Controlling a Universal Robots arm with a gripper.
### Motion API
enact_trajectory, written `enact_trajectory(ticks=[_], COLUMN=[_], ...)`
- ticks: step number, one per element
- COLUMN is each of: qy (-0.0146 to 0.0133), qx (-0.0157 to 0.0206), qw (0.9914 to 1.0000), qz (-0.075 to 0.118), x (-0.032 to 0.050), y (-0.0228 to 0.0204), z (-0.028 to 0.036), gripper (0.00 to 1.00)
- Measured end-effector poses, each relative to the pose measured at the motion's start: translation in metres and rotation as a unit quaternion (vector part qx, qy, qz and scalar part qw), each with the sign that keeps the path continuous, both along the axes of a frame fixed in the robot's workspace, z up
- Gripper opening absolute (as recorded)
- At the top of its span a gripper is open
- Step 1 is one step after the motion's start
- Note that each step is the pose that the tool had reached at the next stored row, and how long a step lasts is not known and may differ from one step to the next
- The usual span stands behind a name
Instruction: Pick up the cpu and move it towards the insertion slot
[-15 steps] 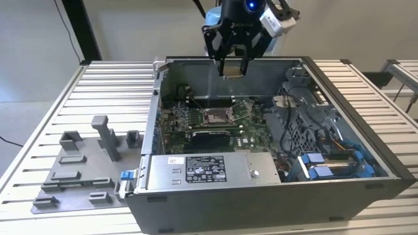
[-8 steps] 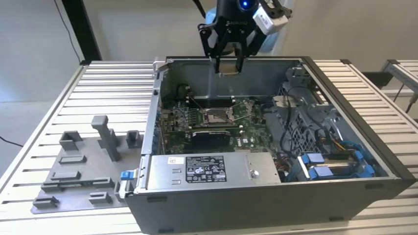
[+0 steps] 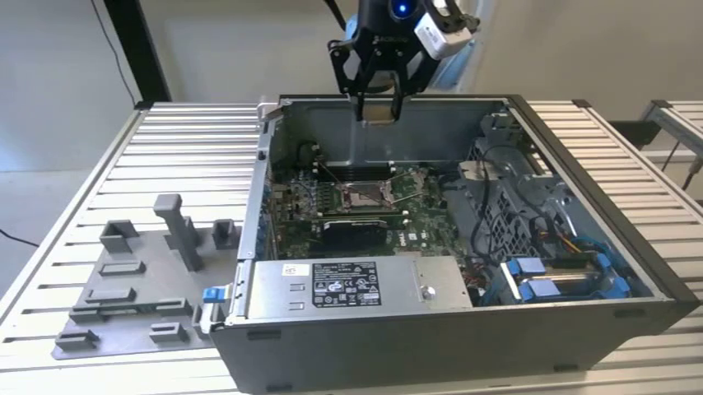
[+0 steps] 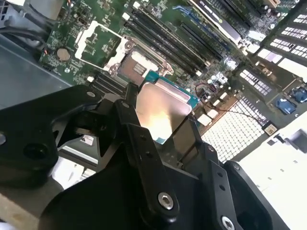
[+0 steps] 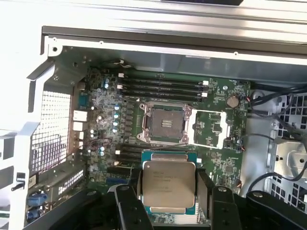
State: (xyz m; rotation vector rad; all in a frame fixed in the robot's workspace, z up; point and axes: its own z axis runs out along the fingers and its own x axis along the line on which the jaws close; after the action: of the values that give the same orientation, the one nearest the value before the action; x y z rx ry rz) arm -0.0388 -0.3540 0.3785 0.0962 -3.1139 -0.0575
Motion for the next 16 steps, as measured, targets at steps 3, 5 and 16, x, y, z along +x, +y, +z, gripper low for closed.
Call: enact_trajectory(ticks=[3, 5, 16], qy=[0.0001, 0.0000, 0.0000], qx=[0.0003, 0.0005, 0.0016], qw=[0.99992, 0.99974, 0.99881], qz=[-0.013, -0.023, -0.049], x=[-0.0006, -0.0010, -0.0039], y=[0.0000, 0.0000, 0.0039], z=[-0.0007, -0.0012, -0.0023], gripper=[0.00, 0.00, 0.00])
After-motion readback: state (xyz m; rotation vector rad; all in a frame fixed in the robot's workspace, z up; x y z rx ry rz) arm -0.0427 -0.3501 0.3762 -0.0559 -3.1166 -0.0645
